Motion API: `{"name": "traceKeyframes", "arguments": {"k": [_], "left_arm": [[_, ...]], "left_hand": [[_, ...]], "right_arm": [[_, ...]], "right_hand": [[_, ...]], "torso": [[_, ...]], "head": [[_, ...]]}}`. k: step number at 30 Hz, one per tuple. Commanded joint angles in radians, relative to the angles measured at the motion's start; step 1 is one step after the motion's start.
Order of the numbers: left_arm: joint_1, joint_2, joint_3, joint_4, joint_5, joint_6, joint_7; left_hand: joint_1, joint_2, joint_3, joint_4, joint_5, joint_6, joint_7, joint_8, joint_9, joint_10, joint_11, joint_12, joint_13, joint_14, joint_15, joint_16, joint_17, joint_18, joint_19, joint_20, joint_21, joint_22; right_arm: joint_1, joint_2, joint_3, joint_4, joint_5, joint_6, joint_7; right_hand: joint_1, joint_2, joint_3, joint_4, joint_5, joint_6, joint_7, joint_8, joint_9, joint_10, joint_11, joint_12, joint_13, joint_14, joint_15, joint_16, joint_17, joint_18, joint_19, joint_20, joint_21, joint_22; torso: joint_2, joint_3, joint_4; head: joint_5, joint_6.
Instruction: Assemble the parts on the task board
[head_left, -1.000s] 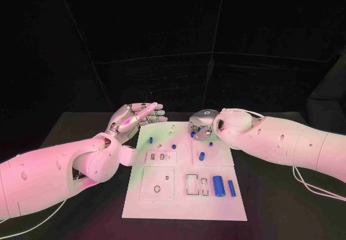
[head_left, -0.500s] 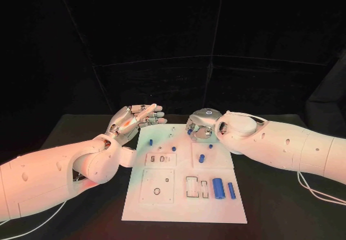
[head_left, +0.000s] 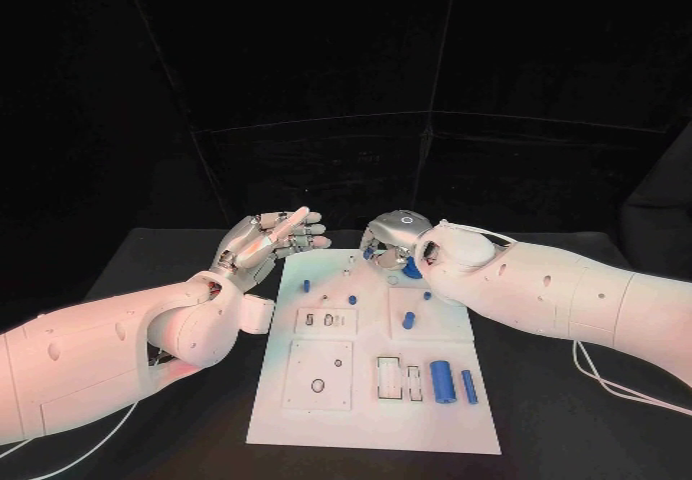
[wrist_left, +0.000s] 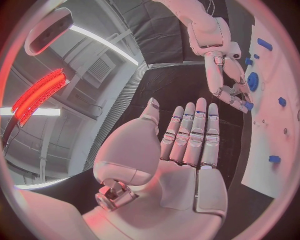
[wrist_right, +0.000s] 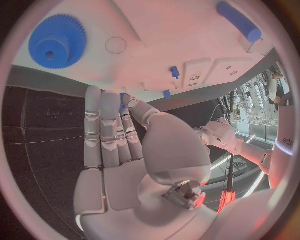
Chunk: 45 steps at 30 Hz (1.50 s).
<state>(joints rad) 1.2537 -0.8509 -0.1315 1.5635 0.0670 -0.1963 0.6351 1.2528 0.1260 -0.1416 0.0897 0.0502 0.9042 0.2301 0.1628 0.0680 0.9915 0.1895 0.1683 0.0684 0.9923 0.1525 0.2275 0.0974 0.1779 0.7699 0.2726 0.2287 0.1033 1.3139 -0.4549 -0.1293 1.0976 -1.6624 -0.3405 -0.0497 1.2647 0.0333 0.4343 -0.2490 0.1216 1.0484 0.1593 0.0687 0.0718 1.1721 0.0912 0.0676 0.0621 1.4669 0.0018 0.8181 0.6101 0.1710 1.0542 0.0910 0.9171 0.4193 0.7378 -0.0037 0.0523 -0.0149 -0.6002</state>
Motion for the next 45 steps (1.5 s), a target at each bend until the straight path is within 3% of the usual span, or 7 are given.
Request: {"name": "traceKeyframes", "arguments": {"k": [1, 5, 8, 24, 45], "left_arm": [[0.001, 0.004, 0.0, -0.002, 0.013, 0.009, 0.009], [0.002, 0.003, 0.0, -0.001, 0.013, 0.008, 0.009], [0.002, 0.0, 0.0, 0.0, 0.013, 0.008, 0.009], [0.003, 0.002, 0.0, 0.0, 0.013, 0.01, 0.005], [0.004, 0.002, 0.0, -0.001, 0.013, 0.012, 0.0]], "left_hand": [[-0.004, 0.0, -0.007, -0.002, -0.004, -0.005, 0.021, -0.004, -0.001, -0.004, 0.005, -0.005, -0.001, 0.003, 0.004, -0.006, -0.001, 0.006, 0.007, 0.0, -0.005, -0.002], [-0.004, 0.0, -0.007, -0.002, -0.004, -0.005, 0.021, -0.004, -0.001, -0.004, 0.005, -0.005, -0.001, 0.003, 0.004, -0.006, -0.001, 0.006, 0.007, 0.0, -0.005, -0.002], [-0.004, 0.0, -0.007, -0.002, -0.004, -0.005, 0.021, -0.004, -0.001, -0.004, 0.005, -0.005, -0.001, 0.003, 0.004, -0.006, -0.001, 0.006, 0.007, 0.0, -0.005, -0.002], [-0.004, 0.0, -0.008, -0.003, -0.004, -0.006, 0.022, -0.005, -0.001, -0.006, 0.006, -0.006, -0.002, 0.002, 0.004, -0.008, -0.002, 0.006, 0.007, 0.0, -0.006, -0.002], [-0.003, 0.0, -0.009, -0.003, -0.004, -0.007, 0.022, -0.006, -0.001, -0.007, 0.006, -0.007, -0.002, 0.002, 0.004, -0.009, -0.002, 0.005, 0.007, 0.0, -0.007, -0.003]], "right_arm": [[0.002, 0.014, 0.001, -0.02, 0.009, -0.034, -0.01], [0.003, 0.04, 0.001, -0.051, 0.022, -0.022, -0.006], [0.003, 0.049, 0.001, -0.06, 0.026, -0.02, -0.005], [0.002, 0.09, 0.002, -0.103, 0.045, 0.009, 0.003], [0.002, 0.115, 0.002, -0.132, 0.049, 0.057, 0.0]], "right_hand": [[-0.004, -0.011, 0.008, 0.002, -0.006, -0.002, 0.008, -0.003, -0.001, 0.0, 0.005, -0.002, 0.001, -0.004, 0.004, 0.004, 0.002, 0.013, -0.008, 0.0, 0.004, 0.002], [-0.005, -0.012, 0.01, 0.003, -0.008, -0.003, 0.008, -0.003, -0.002, -0.002, 0.006, -0.003, 0.001, -0.004, 0.005, 0.009, 0.007, 0.013, -0.009, 0.0, 0.005, 0.002], [-0.005, -0.012, 0.01, 0.003, -0.008, -0.003, 0.008, -0.003, -0.002, -0.002, 0.006, -0.003, 0.001, -0.004, 0.005, 0.009, 0.007, 0.013, -0.009, 0.0, 0.005, 0.002], [-0.007, -0.013, 0.012, 0.006, -0.01, -0.004, 0.009, -0.004, -0.002, -0.003, 0.006, -0.003, 0.001, -0.004, 0.005, 0.016, 0.015, 0.013, -0.009, 0.001, 0.006, 0.003], [-0.016, -0.021, 0.018, 0.016, -0.011, -0.016, 0.012, -0.006, -0.004, -0.016, 0.01, -0.005, 0.0, -0.005, 0.008, 0.024, 0.019, 0.013, -0.01, 0.004, 0.01, 0.003]], "torso": [[0.007, -0.0011, 0.0054], [0.01, -0.0035, 0.0061], [0.012, -0.002, 0.0043], [0.016, -0.0033, 0.008], [0.016, -0.0035, 0.005]], "head": [[-0.003, 0.003], [-0.008, 0.004], [-0.004, 0.001], [-0.002, -0.002], [0.005, -0.008]]}}
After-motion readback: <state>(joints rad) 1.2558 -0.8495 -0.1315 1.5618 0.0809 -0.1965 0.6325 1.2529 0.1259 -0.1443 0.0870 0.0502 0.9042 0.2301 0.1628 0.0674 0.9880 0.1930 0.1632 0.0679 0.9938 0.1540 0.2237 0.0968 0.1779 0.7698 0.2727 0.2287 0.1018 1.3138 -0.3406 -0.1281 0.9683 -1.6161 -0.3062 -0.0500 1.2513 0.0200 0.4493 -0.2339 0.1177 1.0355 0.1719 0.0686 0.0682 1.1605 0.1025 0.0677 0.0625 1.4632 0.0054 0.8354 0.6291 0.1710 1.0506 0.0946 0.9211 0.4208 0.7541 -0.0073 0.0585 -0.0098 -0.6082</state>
